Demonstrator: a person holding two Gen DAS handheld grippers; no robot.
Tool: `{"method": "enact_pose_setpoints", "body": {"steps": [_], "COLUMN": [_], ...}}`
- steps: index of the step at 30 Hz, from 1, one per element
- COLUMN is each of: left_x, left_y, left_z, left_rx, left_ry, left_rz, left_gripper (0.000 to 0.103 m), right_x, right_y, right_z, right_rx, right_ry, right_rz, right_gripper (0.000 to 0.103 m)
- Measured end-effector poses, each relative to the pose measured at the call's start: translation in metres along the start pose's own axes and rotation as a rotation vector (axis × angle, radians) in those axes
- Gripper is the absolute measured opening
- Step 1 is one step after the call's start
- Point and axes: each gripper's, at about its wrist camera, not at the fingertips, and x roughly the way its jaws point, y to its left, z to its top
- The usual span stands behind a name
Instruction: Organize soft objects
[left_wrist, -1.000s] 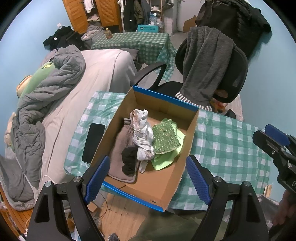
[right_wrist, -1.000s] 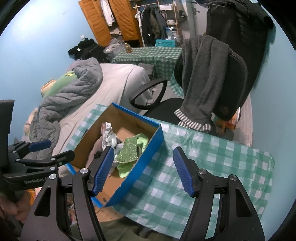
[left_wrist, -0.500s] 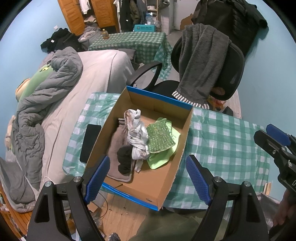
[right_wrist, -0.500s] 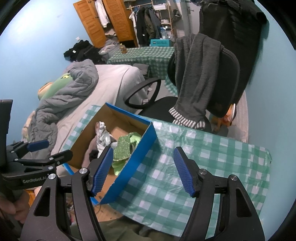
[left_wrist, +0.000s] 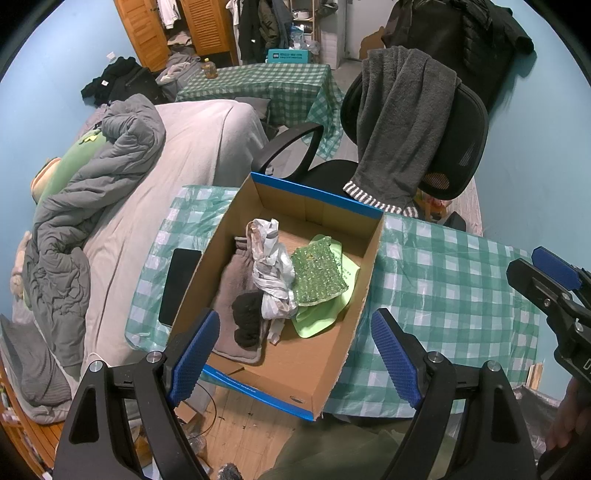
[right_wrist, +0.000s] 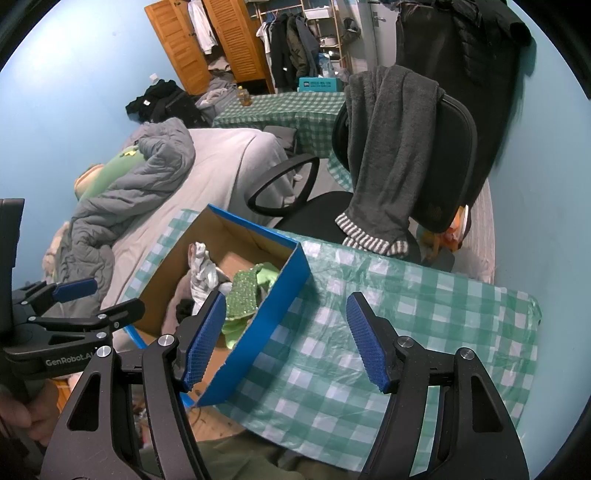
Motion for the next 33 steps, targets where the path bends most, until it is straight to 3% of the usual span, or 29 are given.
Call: {"method": "enact_pose_setpoints", "body": {"steps": [33], "left_x": [0.003], "left_y": [-0.0066], "left_z": [0.0072], "left_rx": [-0.003], "left_ry": [-0.001], "left_rz": [0.004], "left_gripper": [0.086], "right_x": [0.0002], "right_y": [-0.0006], "right_z": [0.0014], "right_rx": [0.0], "right_ry": [0.004], "right_rz": [0.002], "right_gripper": [0.068]}}
